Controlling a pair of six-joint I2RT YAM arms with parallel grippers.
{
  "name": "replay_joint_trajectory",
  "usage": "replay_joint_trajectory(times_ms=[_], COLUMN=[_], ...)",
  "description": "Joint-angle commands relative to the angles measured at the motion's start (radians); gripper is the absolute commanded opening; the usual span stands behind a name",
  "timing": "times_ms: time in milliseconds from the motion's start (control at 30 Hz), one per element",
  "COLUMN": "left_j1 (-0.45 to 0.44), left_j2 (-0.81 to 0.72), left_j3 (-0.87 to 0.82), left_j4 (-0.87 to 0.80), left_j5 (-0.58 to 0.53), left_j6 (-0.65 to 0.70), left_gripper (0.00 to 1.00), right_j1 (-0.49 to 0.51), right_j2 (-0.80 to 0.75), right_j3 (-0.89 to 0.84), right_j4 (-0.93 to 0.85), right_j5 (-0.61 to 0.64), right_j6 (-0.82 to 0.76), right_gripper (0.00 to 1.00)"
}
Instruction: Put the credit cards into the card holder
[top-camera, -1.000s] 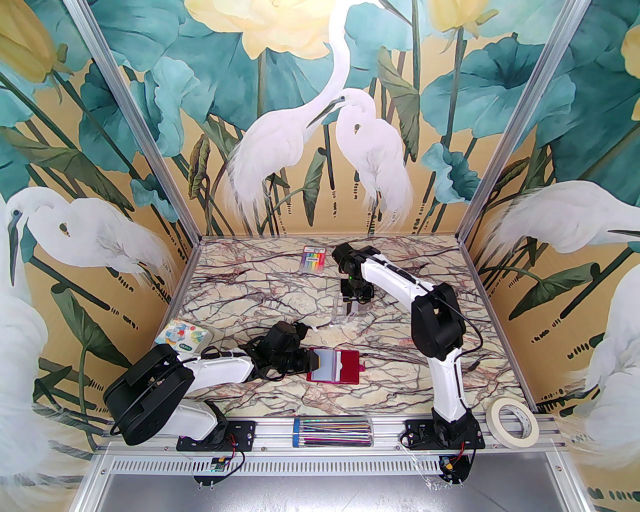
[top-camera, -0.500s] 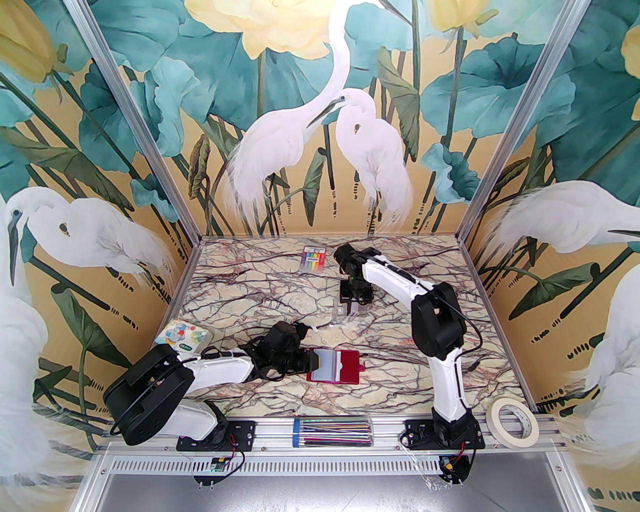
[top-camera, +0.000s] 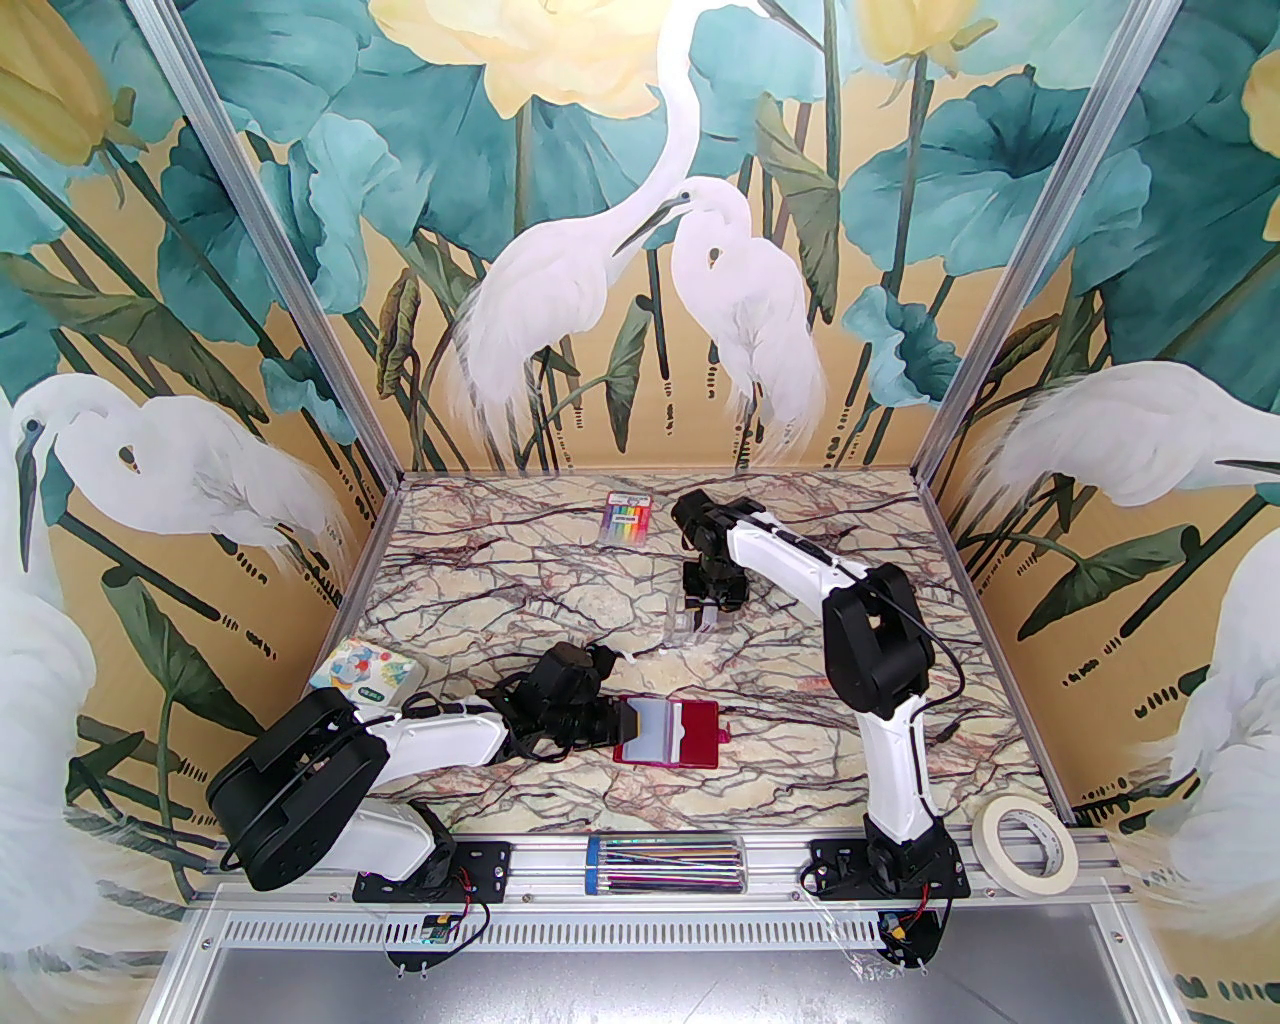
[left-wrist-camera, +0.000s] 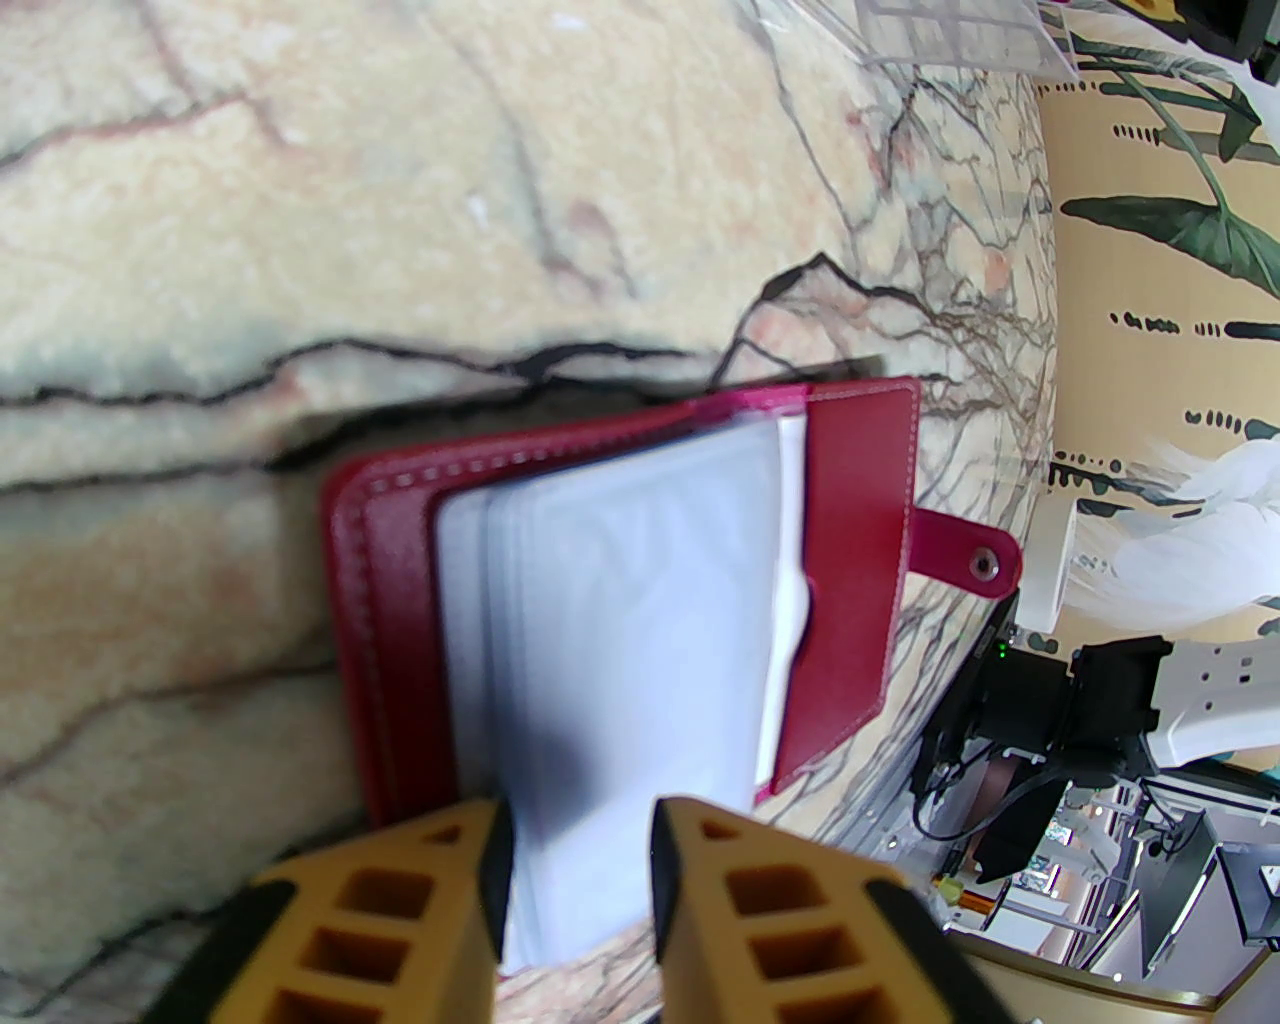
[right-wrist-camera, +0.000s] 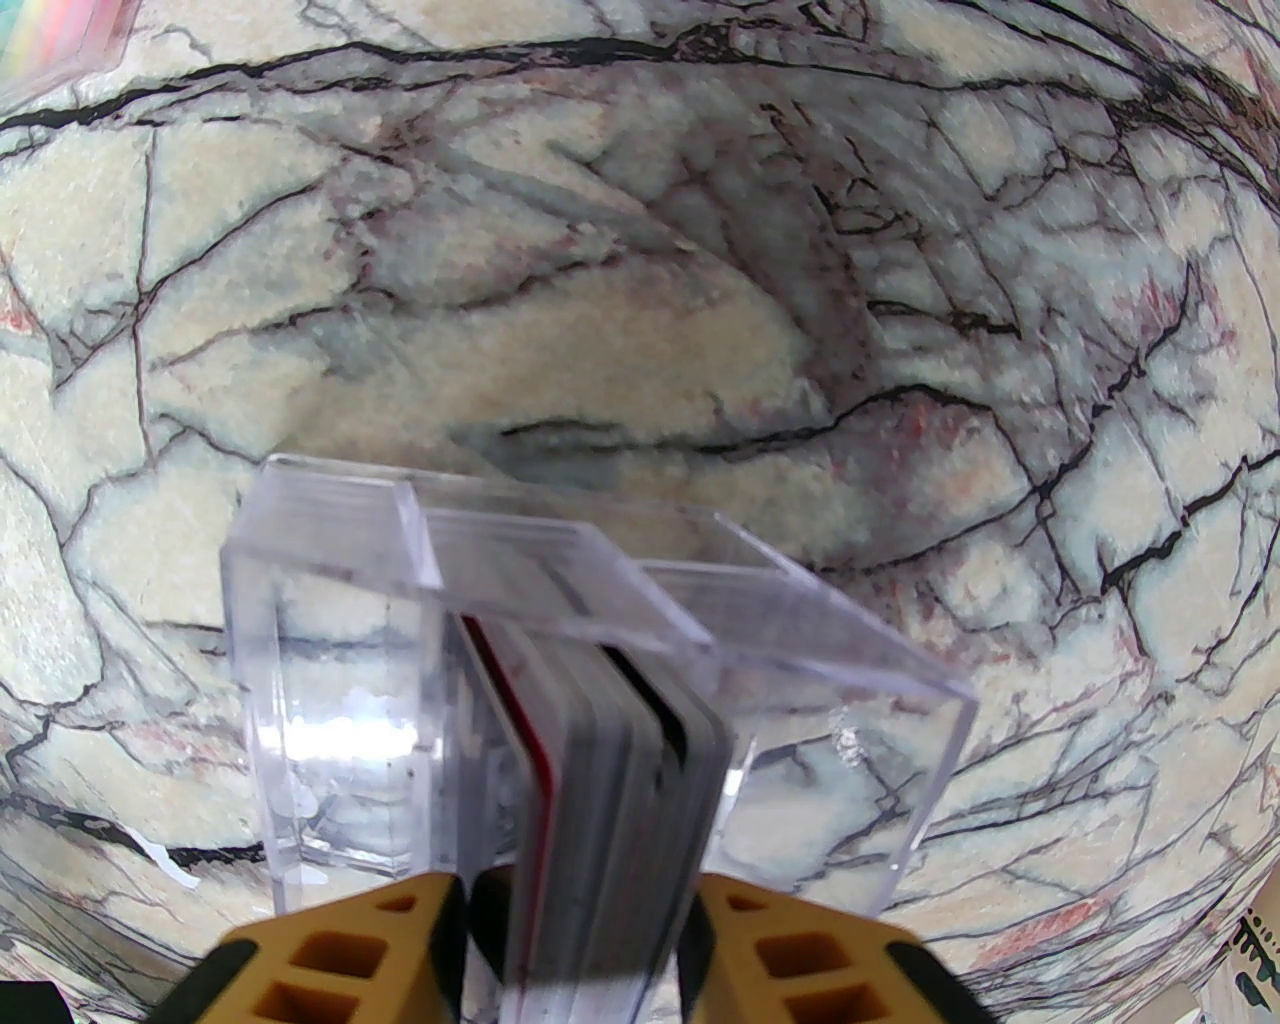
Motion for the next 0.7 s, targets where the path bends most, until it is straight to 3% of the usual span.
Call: replay_joint_trajectory(times_ms=[0, 667], left_j1=[-0.008, -0.008], left_j2=[0.023, 0.024], left_j3=[-0.016, -0.021], left_j4=[-0.053, -0.047], left_j5=[-0.013, -0.013], left_j6=[0.017, 0.013], left_gripper=[0.3, 0.3], right_j1=[-0.004, -0.006], right_j2=[0.002, -0.033], right_j3=[0.014, 0.039], right_j4=[-0.03, -0.084], right_j5=[0.037, 0.103], right_j6=[0.003, -0.01], right_gripper=[0.37, 0.33])
